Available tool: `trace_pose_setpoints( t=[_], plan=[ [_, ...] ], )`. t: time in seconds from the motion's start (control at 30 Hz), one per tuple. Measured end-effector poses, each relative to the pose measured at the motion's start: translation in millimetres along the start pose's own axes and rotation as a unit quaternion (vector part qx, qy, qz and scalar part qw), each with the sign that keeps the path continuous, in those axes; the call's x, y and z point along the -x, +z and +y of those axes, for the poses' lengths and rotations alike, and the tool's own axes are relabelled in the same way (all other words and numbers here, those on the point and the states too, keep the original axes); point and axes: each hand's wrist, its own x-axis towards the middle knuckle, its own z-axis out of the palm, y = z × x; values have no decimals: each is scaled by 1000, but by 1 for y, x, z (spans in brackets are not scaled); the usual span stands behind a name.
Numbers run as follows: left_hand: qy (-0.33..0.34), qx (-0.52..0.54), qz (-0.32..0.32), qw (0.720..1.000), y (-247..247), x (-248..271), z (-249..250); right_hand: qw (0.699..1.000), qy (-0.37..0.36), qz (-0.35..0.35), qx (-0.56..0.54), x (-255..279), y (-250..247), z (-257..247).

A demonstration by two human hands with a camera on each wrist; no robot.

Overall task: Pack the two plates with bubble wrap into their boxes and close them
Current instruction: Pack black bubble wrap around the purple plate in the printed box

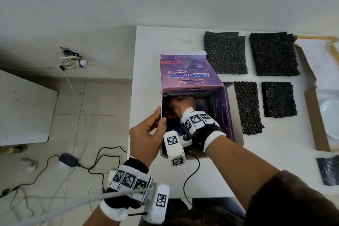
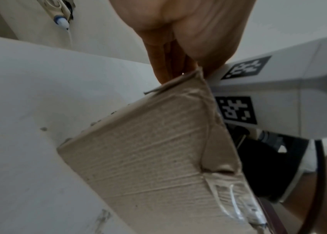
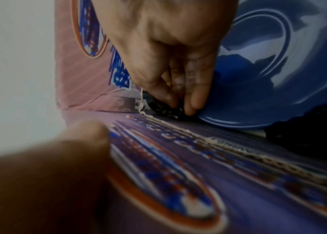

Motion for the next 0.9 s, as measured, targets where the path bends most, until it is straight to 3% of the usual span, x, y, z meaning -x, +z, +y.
trace_pose_setpoints(
  t=[0.2,0.47,0.73,0.9],
  plan=[
    [15,22,6,1000,0,0,-4,999,18,-7,27,-1,4,-3],
    [20,31,1,999,-1,-2,-7,993,-13,-14,114,-8,2,0],
    [35,34,-2,999,0,-4,-6,977,-13,-149,150,21,-17,-8],
    [51,48,7,998,0,-4,-6,947,0,-210,243,27,-24,-8]
  ],
)
